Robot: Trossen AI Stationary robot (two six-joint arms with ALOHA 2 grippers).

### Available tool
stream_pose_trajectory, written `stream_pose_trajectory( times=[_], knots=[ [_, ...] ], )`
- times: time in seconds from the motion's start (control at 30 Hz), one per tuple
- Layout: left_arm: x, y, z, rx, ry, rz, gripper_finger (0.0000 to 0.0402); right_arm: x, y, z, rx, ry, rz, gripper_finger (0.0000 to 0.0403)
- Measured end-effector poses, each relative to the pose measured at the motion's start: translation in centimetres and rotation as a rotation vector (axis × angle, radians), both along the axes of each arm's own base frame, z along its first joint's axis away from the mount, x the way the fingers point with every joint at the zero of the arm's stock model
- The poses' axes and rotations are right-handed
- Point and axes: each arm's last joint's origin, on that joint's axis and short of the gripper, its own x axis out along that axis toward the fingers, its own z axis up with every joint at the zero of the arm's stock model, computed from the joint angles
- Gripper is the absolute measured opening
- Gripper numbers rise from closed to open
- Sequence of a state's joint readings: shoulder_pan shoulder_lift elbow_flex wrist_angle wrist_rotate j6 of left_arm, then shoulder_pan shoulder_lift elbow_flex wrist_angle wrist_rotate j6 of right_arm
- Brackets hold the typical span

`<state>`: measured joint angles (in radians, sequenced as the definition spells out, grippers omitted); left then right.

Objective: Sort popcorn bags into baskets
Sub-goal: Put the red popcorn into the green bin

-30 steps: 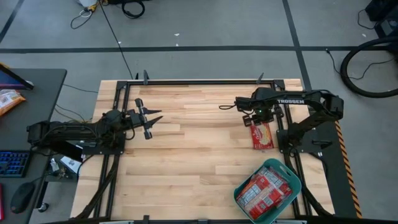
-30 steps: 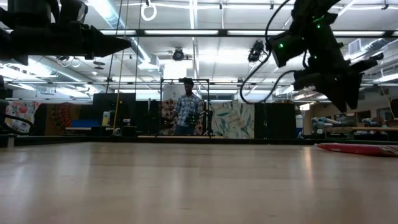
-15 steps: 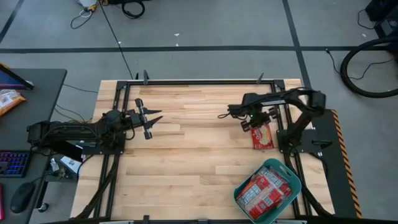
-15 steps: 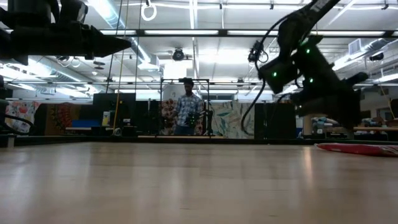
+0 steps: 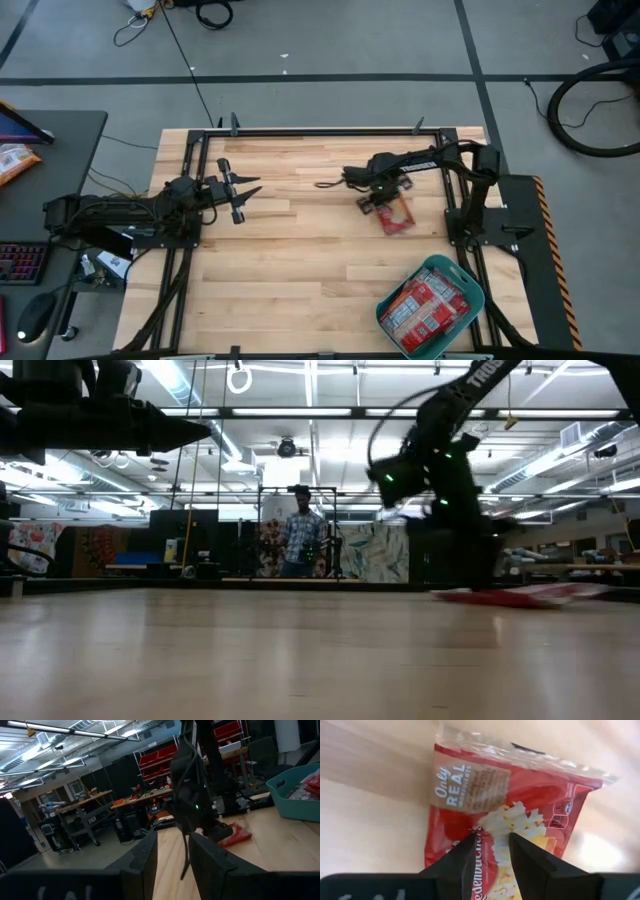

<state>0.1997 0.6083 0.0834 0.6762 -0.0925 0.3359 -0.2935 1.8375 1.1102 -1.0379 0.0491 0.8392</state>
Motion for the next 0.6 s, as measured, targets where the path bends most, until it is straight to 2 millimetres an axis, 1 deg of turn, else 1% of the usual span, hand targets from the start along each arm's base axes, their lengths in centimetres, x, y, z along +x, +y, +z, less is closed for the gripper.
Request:
stream_pose_trajectory(
  times=[0.07, 0.17, 0.23, 0.3, 0.37, 0.43, 0.53, 0.6],
  knots=[
    [0.0, 0.0, 0.0, 0.007, 0.003, 0.001, 0.0116, 1.9, 0.1, 0.8, -0.021, -0.120, 0.107, 0.0126],
    [0.0, 0.0, 0.0, 0.011, 0.007, 0.002, 0.0116, 4.9, 0.7, 2.2, -0.057, -0.336, 0.334, 0.0126],
    [0.0, 0.0, -0.1, 0.010, 0.015, 0.002, 0.0116, 6.3, 1.3, 3.0, -0.099, -0.428, 0.479, 0.0126],
    [0.0, 0.0, -0.3, 0.005, 0.035, 0.002, 0.0116, 7.6, 2.0, 4.0, -0.159, -0.494, 0.568, 0.0126],
    [0.1, 0.0, -0.5, 0.005, 0.057, 0.002, 0.0116, 8.4, 2.6, 4.9, -0.214, -0.529, 0.623, 0.0126],
    [0.1, 0.0, -0.6, 0.019, 0.066, 0.004, 0.0116, 8.6, 3.3, 5.3, -0.258, -0.509, 0.669, 0.0126],
    [0.1, 0.0, -0.5, 0.028, 0.066, 0.005, 0.0116, 9.0, 4.7, 5.0, -0.312, -0.485, 0.715, 0.0126],
    [0.1, 0.0, -0.5, 0.029, 0.064, 0.005, 0.0116, 9.5, 6.0, 4.3, -0.340, -0.465, 0.755, 0.0126]
  ],
)
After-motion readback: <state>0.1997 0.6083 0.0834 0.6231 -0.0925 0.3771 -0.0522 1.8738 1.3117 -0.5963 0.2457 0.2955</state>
